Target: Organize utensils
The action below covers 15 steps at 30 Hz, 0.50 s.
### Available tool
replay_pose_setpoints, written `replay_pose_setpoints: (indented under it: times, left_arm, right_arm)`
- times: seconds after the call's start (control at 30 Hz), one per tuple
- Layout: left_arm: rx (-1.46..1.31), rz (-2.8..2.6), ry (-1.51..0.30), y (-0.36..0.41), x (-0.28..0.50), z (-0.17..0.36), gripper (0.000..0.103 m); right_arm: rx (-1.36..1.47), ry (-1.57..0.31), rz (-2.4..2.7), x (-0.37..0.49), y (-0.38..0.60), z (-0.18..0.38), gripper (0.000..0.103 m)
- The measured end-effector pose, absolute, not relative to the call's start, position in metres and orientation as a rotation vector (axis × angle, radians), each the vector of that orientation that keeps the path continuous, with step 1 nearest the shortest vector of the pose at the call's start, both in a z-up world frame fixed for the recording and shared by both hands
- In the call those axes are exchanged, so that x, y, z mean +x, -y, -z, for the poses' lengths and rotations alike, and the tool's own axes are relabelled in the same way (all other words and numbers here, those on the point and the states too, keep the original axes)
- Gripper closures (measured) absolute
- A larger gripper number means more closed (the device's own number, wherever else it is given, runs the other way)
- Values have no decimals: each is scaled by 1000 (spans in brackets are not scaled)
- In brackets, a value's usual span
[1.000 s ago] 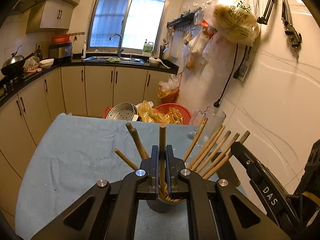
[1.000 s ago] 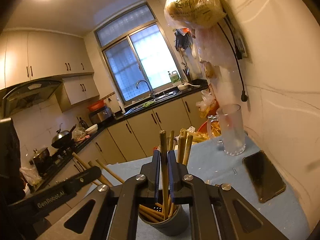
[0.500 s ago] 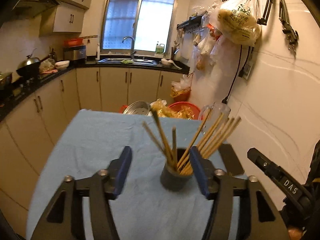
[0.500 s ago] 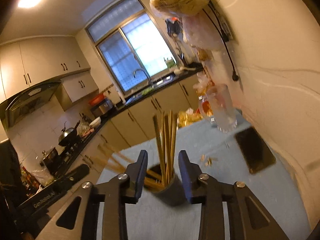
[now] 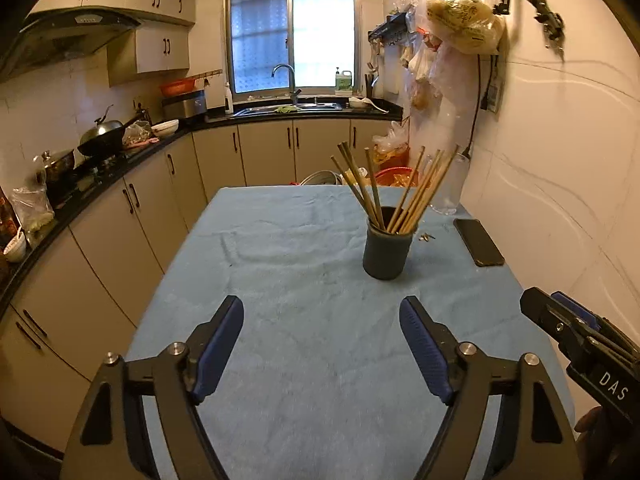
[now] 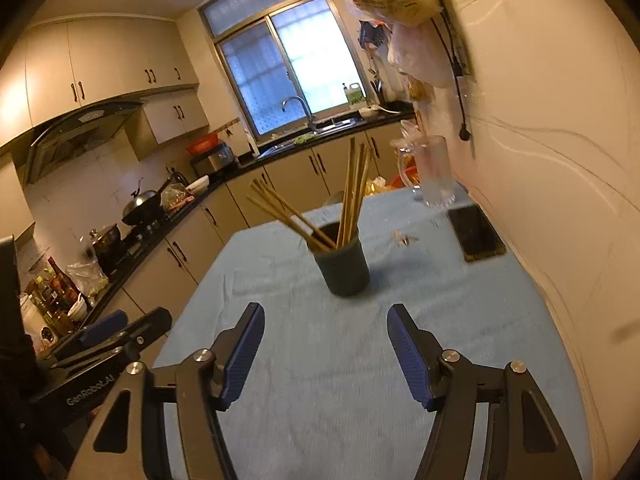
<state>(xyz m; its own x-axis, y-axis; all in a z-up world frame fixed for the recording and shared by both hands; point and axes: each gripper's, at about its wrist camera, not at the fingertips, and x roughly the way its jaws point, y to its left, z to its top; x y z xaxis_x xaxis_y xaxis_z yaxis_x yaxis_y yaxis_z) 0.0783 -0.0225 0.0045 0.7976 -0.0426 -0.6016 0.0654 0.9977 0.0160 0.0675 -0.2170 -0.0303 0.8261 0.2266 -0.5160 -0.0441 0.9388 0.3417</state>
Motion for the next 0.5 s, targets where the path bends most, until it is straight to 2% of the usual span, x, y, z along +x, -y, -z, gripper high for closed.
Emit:
replay_pose_setpoints:
  times: [0.5]
  left_arm:
    - [90, -34, -582, 18, 31, -31, 21]
  right_arm:
    - [269, -485, -114, 9, 219, -5, 34]
